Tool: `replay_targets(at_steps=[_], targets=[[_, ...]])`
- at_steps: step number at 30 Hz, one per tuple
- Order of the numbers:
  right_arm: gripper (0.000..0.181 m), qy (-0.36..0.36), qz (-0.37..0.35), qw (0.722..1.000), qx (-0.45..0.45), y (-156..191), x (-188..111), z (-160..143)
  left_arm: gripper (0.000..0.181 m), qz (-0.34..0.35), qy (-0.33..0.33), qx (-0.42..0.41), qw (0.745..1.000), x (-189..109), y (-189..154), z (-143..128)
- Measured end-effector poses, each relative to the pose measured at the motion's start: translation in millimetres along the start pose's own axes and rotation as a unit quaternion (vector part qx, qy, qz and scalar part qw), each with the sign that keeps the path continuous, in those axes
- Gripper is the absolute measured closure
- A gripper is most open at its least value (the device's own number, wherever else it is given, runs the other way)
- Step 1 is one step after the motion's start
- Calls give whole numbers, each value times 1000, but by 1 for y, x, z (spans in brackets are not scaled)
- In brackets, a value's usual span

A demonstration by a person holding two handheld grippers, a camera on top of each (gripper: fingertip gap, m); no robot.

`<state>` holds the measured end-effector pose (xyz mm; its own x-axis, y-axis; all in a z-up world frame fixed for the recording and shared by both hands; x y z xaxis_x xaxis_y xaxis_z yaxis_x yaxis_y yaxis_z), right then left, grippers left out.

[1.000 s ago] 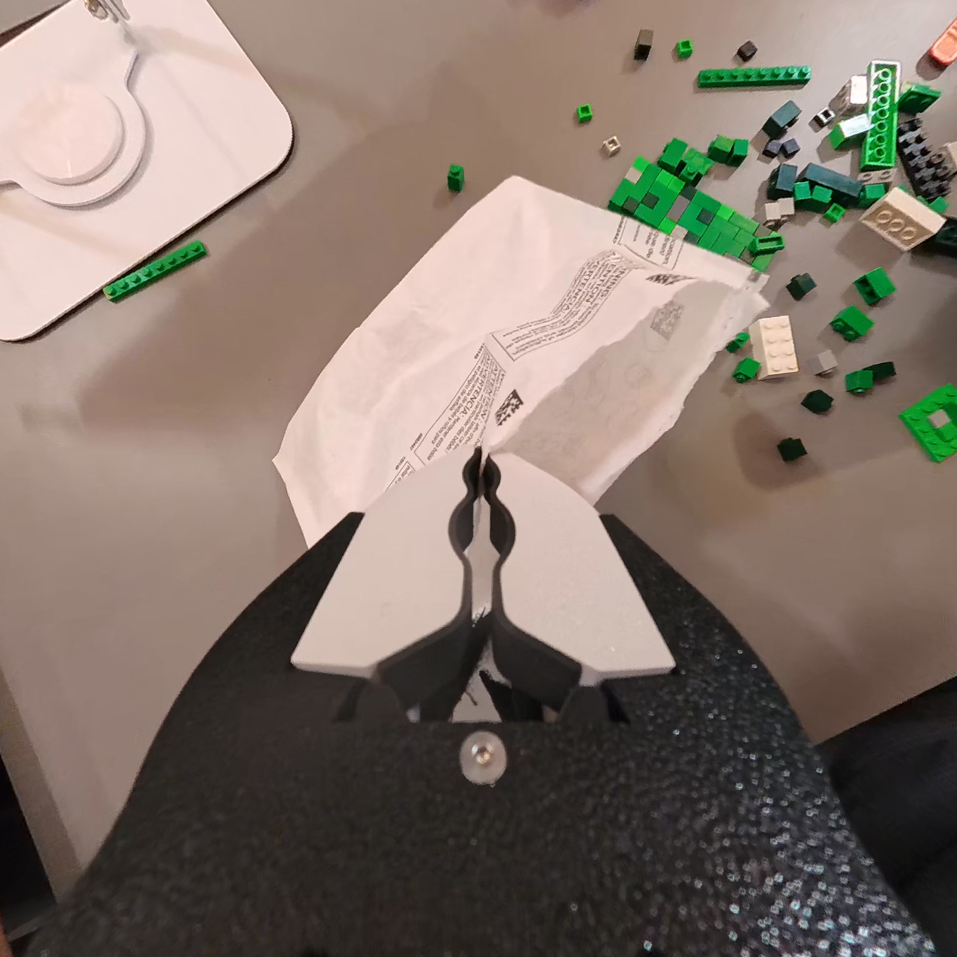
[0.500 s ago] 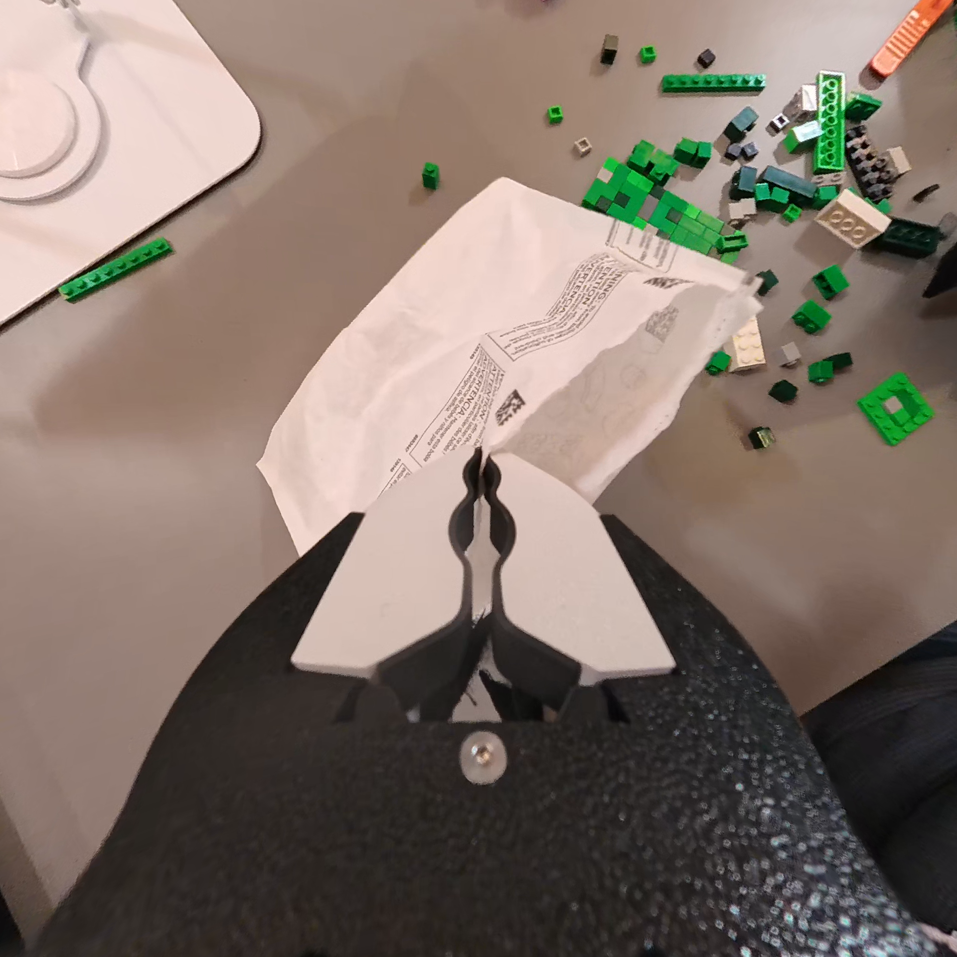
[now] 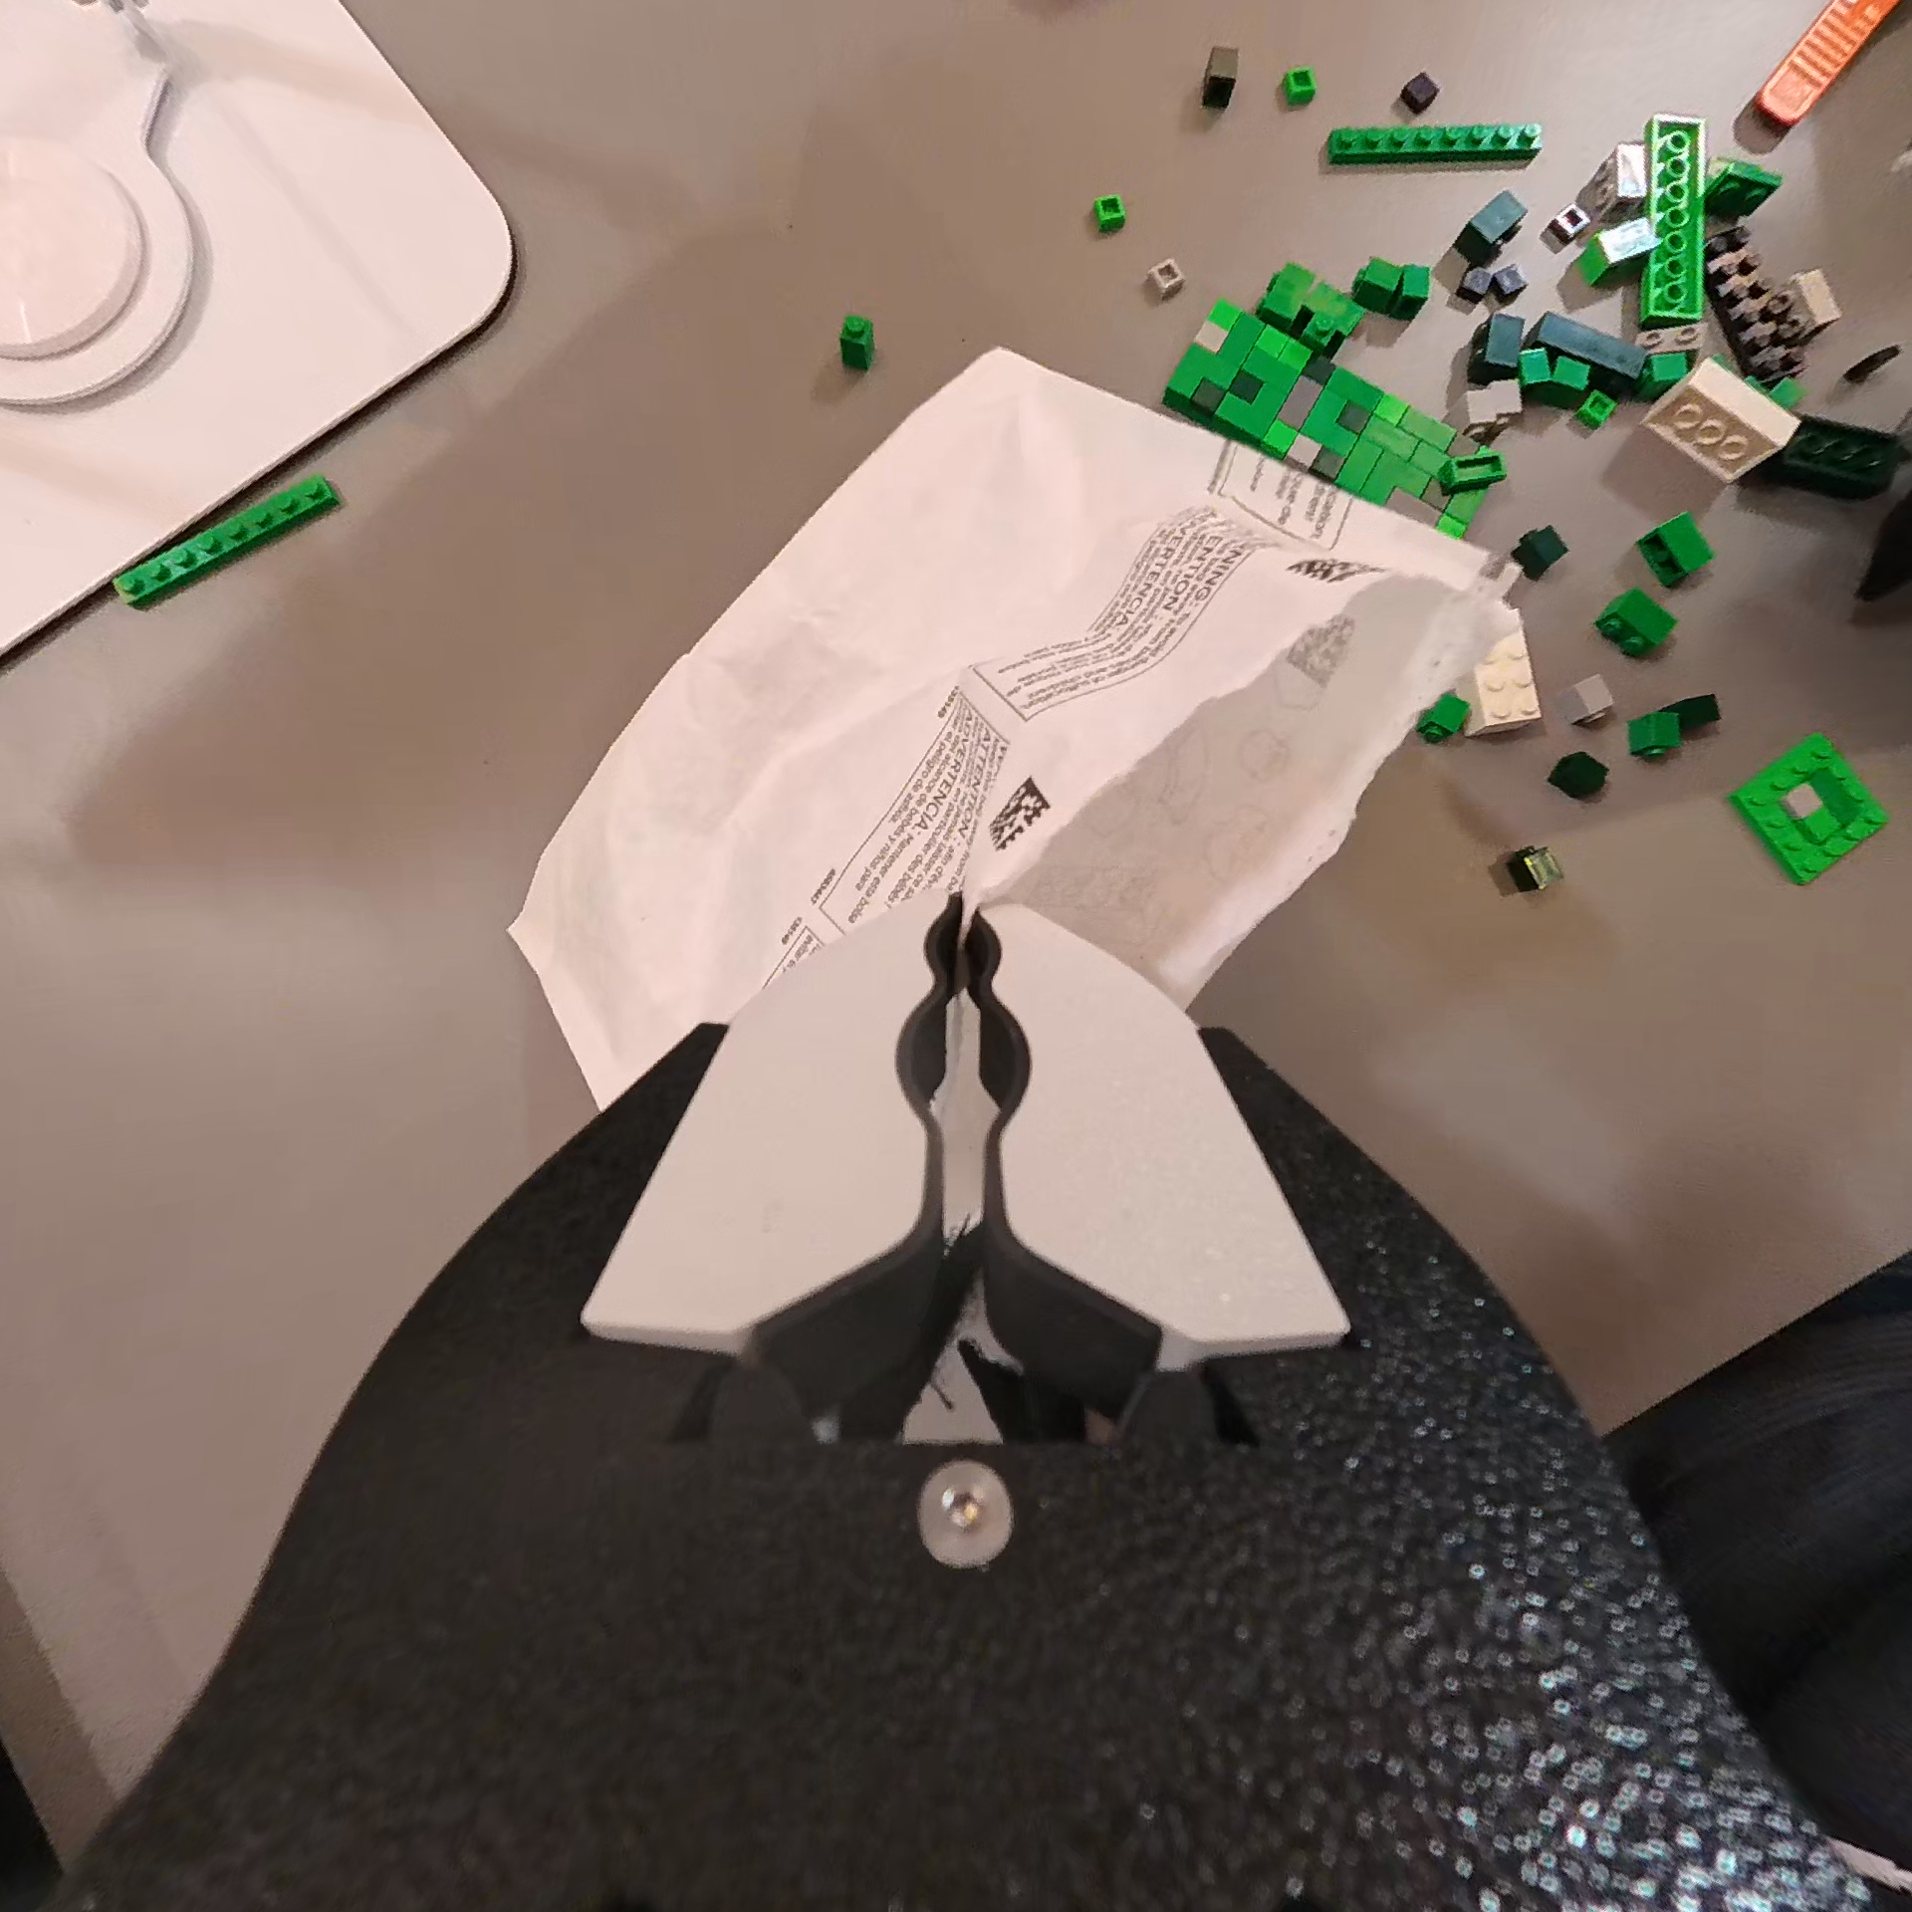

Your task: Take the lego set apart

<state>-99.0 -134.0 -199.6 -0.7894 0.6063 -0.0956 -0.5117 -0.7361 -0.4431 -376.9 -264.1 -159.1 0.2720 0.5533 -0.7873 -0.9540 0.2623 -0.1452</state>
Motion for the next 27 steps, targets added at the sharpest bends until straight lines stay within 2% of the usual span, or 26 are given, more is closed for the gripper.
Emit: replay_targets(at_steps=[1, 4, 9, 15, 22, 27], targets=[[165, 2, 3, 1000, 2, 0, 0, -1, 181, 0, 0, 0, 1000, 0, 0, 0], [161, 13, 28, 1000, 3, 1, 1, -3, 181, 1, 1, -1, 1000, 0, 1, 0], [152, 76, 125, 989, -8, 7, 0, -16, 181, 1, 2, -2, 1000, 1, 1, -1], [157, 107, 220, 969, 31, 9, -9, -20, 181, 2, 3, -3, 1000, 1, 2, -1], [157, 136, 272, 952, 22, 14, -16, -30, 181, 2, 5, -5, 1000, 3, 3, -1], [157, 192, 309, 931, 38, 12, -23, -39, 181, 2, 3, -5, 1000, 2, 3, -1]])
Point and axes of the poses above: each gripper's, where its closed fingertips meet, x out along the fingers, z out of its top, y = z × x across the jaws, the point moved 7 cm from there along -x, back along the fingers, and after that the axes turned 9 degrees about -z, right-handed, at the moved point
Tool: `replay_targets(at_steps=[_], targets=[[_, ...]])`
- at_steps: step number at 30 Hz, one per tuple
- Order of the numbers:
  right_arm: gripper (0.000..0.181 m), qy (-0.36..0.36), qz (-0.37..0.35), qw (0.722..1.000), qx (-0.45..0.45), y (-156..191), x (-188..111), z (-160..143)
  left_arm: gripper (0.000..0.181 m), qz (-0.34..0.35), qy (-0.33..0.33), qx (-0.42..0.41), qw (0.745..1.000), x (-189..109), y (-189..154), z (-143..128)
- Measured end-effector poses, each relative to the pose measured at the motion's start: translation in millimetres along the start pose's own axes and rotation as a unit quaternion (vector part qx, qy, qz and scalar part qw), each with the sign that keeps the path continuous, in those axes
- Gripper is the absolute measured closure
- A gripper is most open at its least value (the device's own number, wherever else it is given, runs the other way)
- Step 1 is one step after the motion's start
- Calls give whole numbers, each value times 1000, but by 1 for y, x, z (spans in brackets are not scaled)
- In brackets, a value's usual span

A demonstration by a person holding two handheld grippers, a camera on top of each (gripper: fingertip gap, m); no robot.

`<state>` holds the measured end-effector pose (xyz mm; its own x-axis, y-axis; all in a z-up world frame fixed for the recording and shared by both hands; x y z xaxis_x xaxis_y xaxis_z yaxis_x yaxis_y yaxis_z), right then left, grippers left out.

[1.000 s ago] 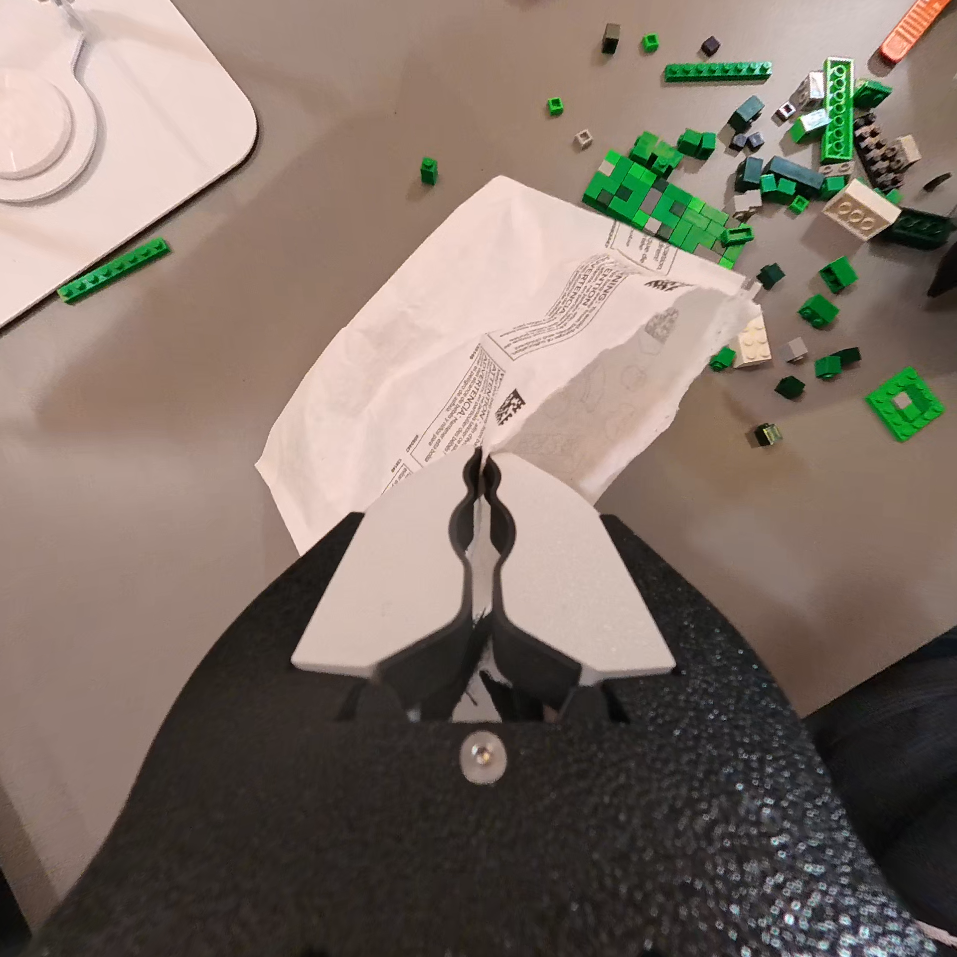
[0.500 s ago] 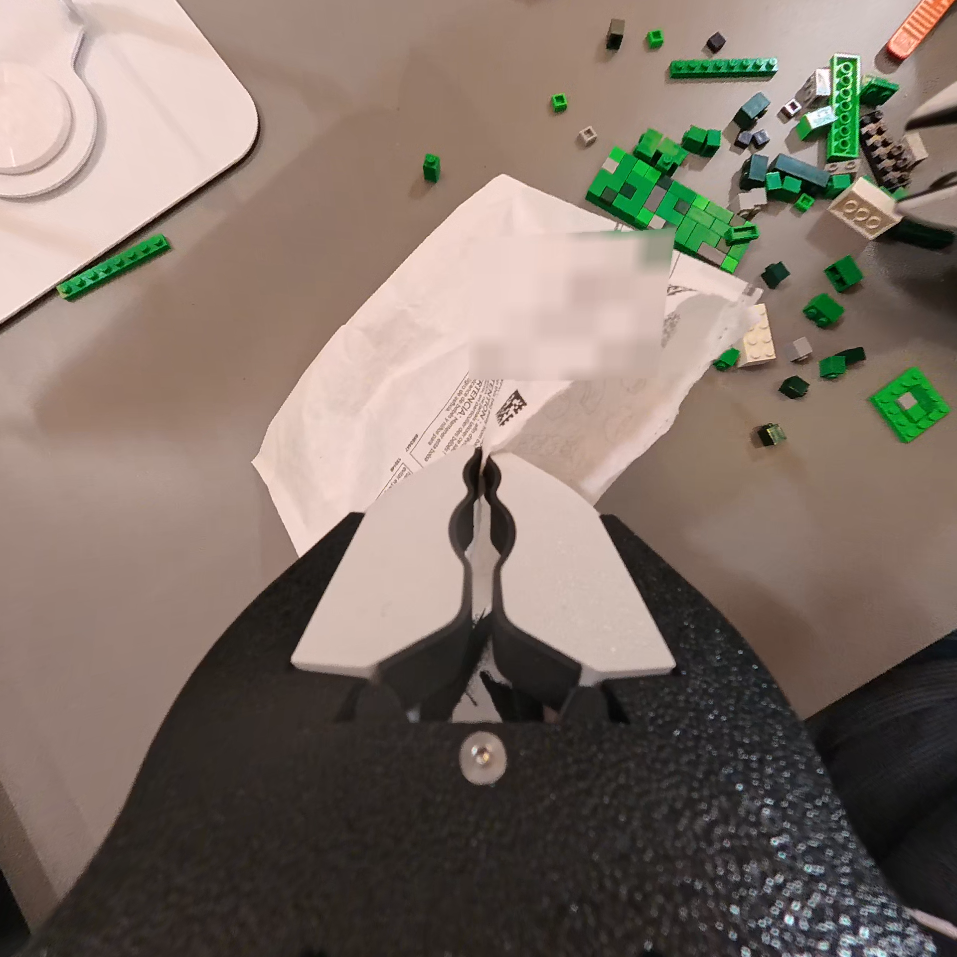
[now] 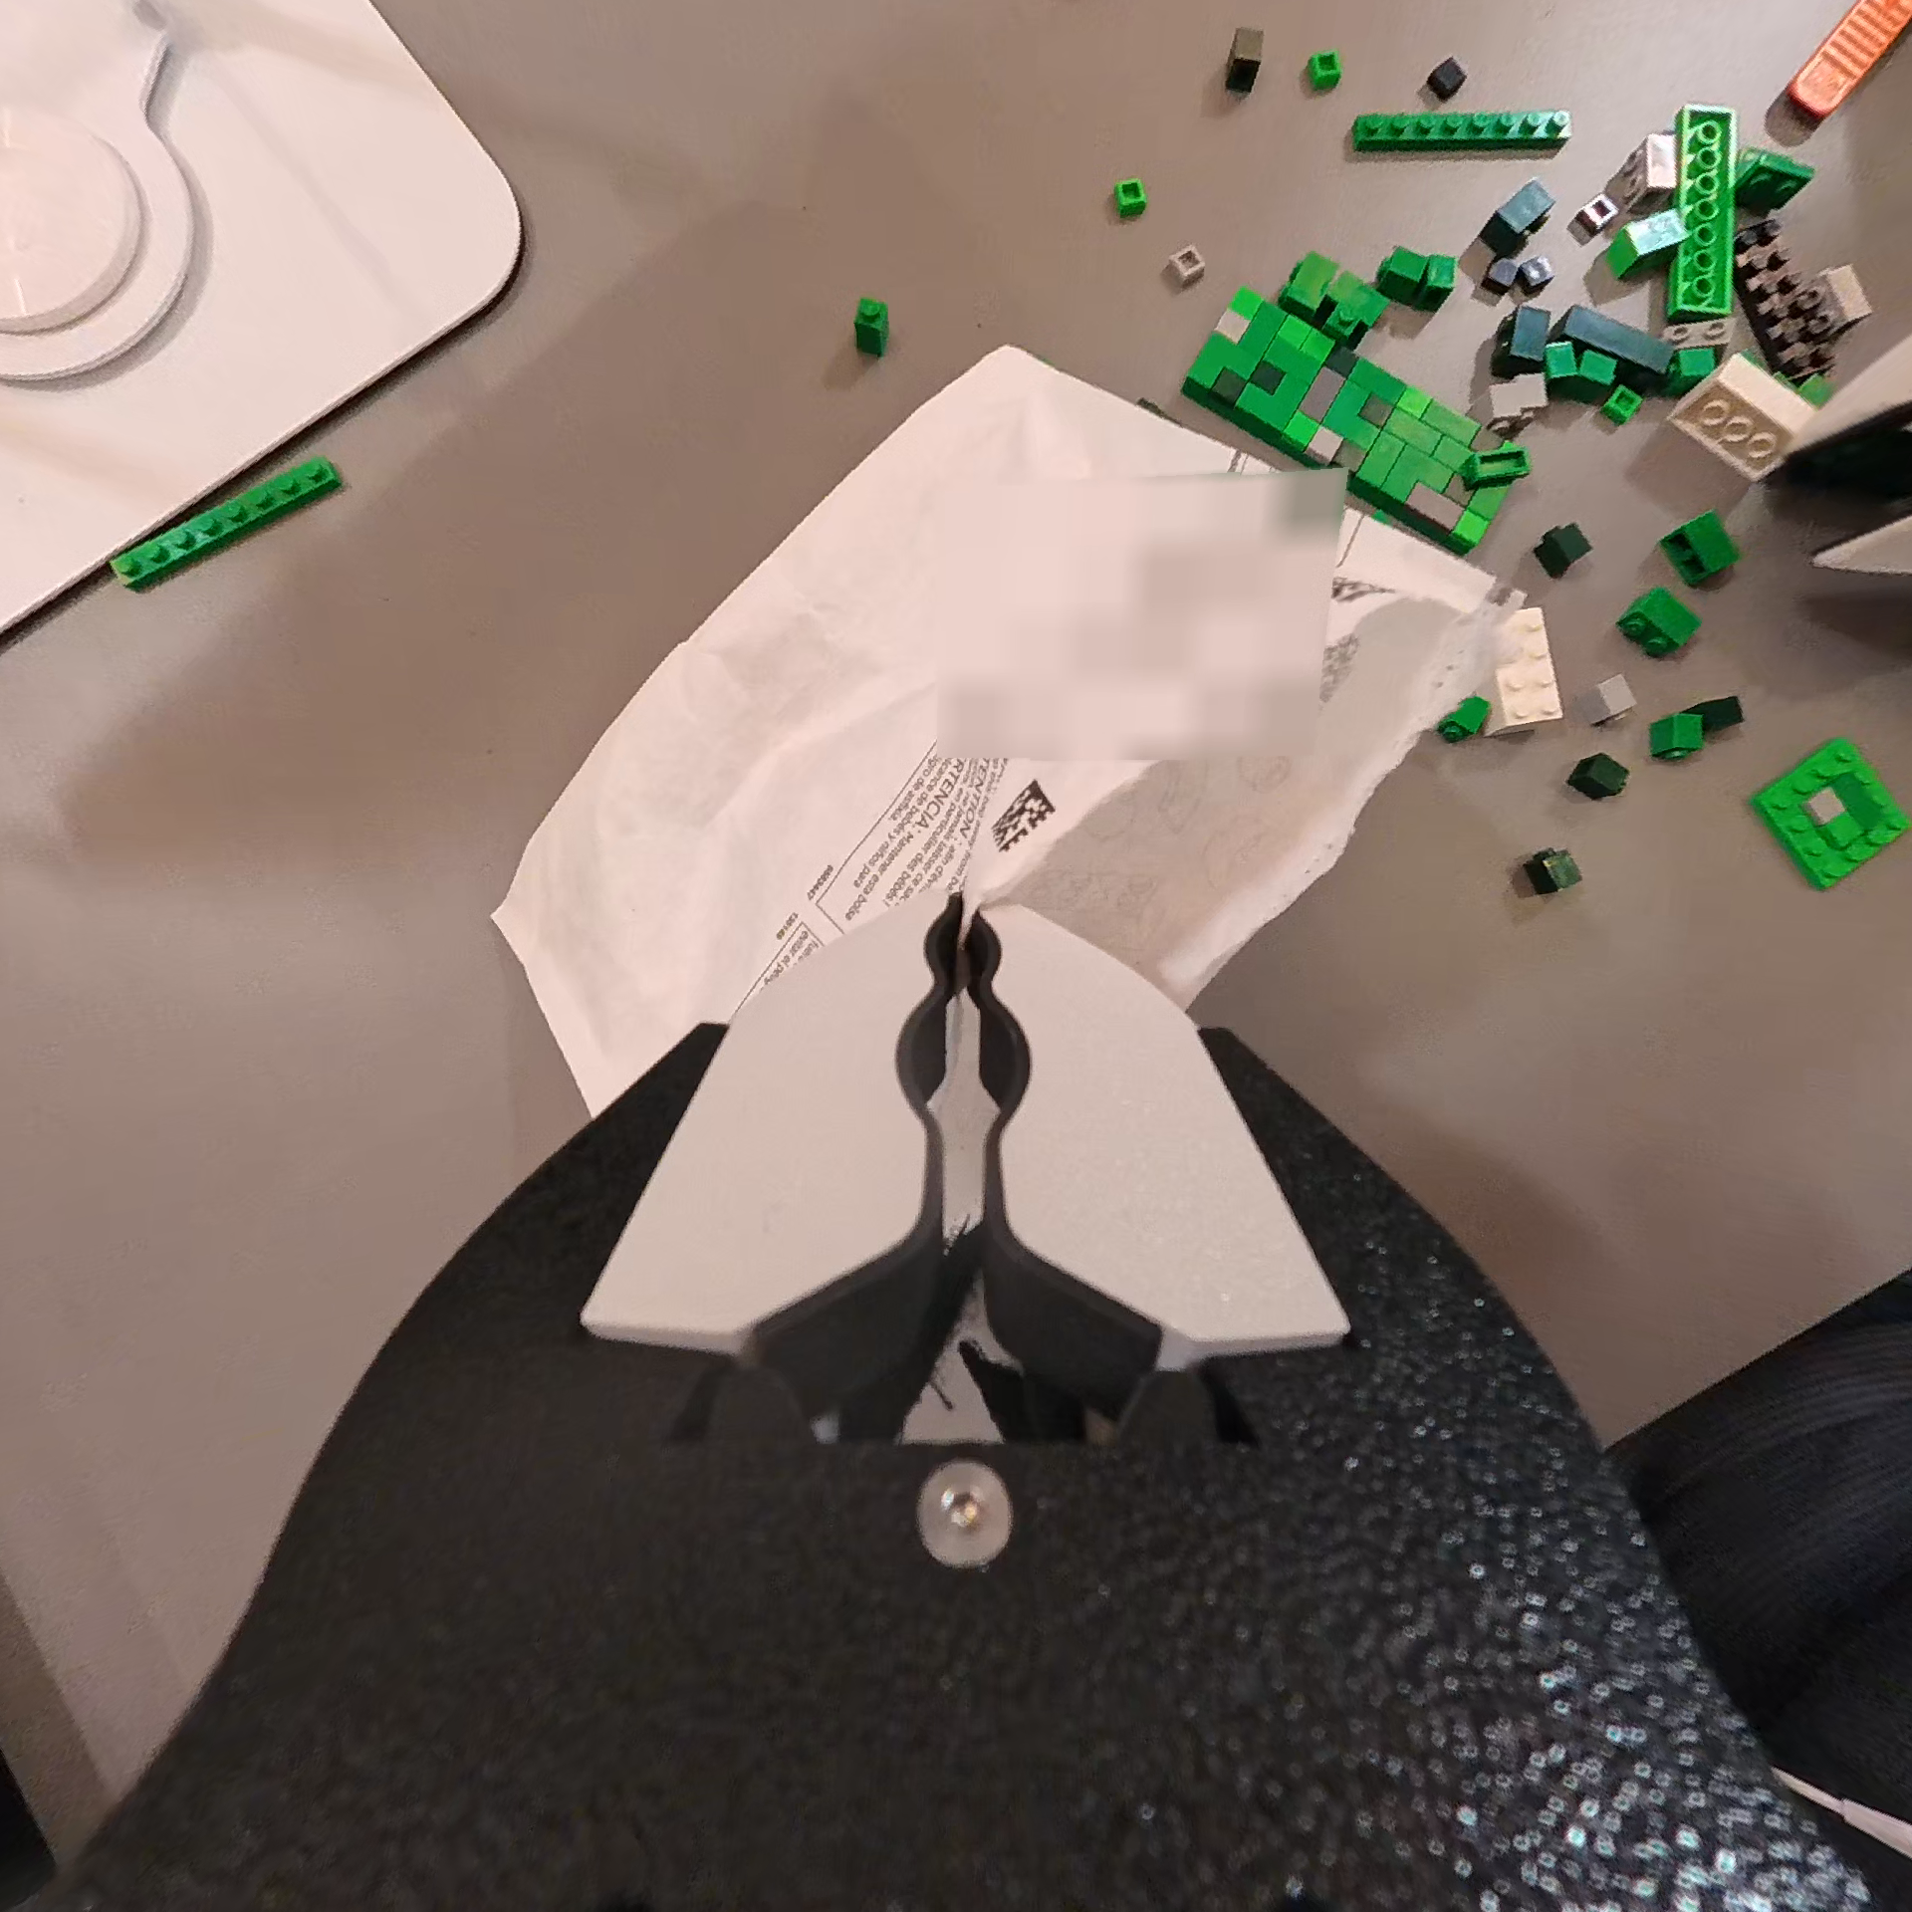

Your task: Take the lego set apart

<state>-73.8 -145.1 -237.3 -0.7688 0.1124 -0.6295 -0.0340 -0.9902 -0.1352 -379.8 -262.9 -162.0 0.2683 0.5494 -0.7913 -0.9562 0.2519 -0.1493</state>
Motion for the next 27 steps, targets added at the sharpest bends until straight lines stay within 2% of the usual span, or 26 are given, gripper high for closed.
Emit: replay_targets(at_steps=[4, 7, 11, 15, 18, 23, 27], targets=[[157, -8, -4, 1000, -8, -3, -16, -6, 181, 1, 1, 2, 1000, 0, 0, 0], [158, -11, 59, 997, 53, 5, -33, -12, 181, -1, 0, 3, 1000, 1, 0, 1], [158, 5, 39, 998, 51, 16, -55, -27, 181, 4, 5, -1, 1000, 1, 1, 0], [159, 21, 51, 998, 39, 36, -70, -38, 181, 9, 8, -4, 1000, 3, 0, 0], [159, 47, 15, 998, 41, 41, -83, -48, 181, 13, 9, 0, 1000, 2, -2, 1], [158, 54, -115, 990, 56, 22, -117, -64, 181, 13, 5, 3, 1000, 0, -4, 2], [155, 109, -166, 977, 81, 11, -132, -80, 181, 10, 5, 3, 1000, -2, -4, 1]])
Point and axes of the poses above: each gripper's, where its closed fingertips meet, x out along the fingers, z out of its top, y = z × x across the jaws, the point moved 7 cm from there along -x, back along the fingers, and after that the axes turned 9 degrees about -z, right-handed, at the moved point
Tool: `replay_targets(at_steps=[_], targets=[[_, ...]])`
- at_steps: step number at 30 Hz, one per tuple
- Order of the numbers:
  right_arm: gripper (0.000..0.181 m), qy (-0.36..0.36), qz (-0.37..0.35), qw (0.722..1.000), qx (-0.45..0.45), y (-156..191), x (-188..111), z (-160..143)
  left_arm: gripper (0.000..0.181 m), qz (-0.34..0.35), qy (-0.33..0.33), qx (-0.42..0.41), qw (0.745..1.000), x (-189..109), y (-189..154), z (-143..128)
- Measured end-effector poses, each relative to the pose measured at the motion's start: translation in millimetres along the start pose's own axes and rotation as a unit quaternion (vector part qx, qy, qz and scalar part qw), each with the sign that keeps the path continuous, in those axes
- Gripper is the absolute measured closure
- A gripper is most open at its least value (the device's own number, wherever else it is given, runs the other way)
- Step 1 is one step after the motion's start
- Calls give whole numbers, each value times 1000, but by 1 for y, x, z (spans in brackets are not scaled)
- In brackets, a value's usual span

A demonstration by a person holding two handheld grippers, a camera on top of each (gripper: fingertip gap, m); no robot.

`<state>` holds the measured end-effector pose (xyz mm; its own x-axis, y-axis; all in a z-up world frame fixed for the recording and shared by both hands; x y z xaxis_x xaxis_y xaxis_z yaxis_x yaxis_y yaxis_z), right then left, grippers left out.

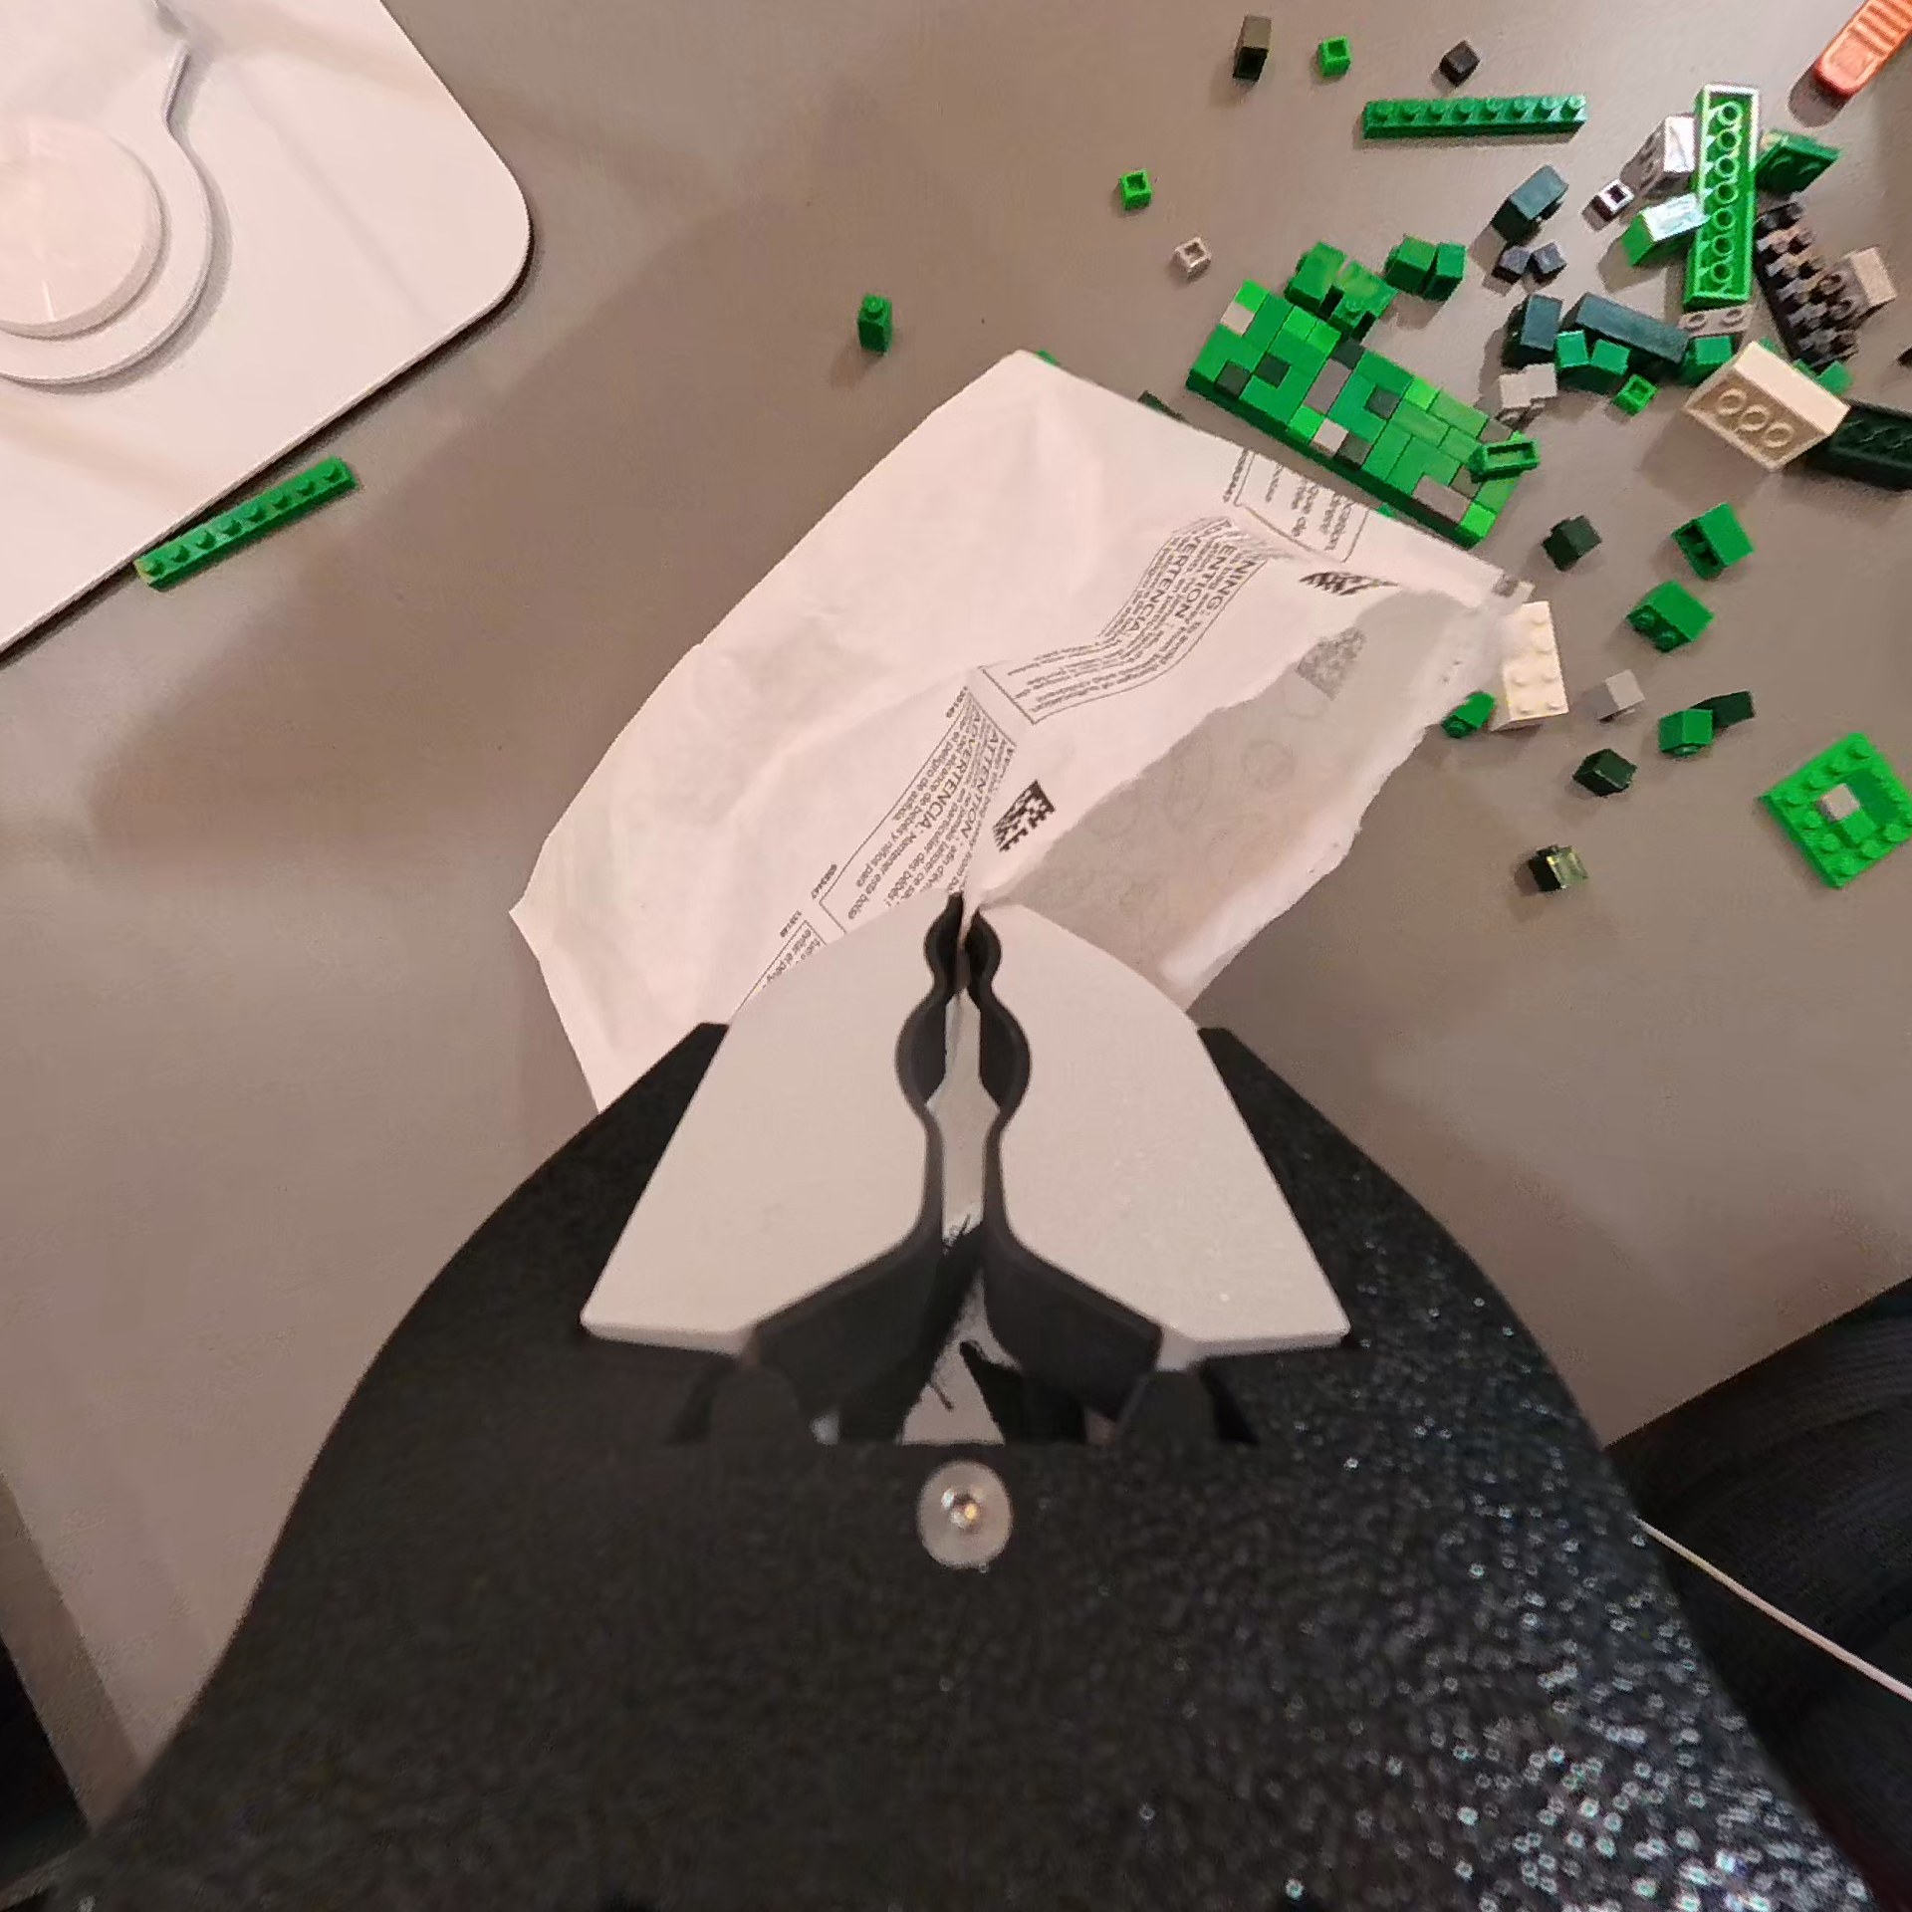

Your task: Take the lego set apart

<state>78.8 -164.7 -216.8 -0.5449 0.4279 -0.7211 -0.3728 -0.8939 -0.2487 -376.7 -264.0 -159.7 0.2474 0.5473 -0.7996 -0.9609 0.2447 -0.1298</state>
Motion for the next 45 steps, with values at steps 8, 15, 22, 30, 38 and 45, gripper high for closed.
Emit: replay_targets(at_steps=[8, 15, 22, 30, 38, 45], targets=[[151, 81, -94, 989, 84, -31, -33, -38, 181, -6, -10, -1, 1000, -4, 1, -1], [146, 16, -65, 997, 28, -22, -19, -9, 181, -12, -3, -7, 1000, -1, 3, -3], [146, -49, -10, 999, -15, -14, 10, 30, 181, -3, -12, -15, 1000, -7, 7, -5], [149, -106, 110, 985, -83, 7, 54, 88, 181, 7, -19, -24, 1000, -13, 13, -9], [160, -27, 139, 981, -134, 11, 86, 101, 181, -1, -25, -30, 999, -16, 16, -11], [161, 68, 192, 976, -80, 16, 104, 96, 181, -7, -26, -26, 999, -16, 15, -11]])
Point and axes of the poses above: each gripper's, where its closed fingertips meet, x out along the fingers, z out of its top, y = z × x across the jaws, the point moved 7 cm from there along -x, back along the fingers, and after that the axes turned 9 degrees about -z, right-handed, at the moved point
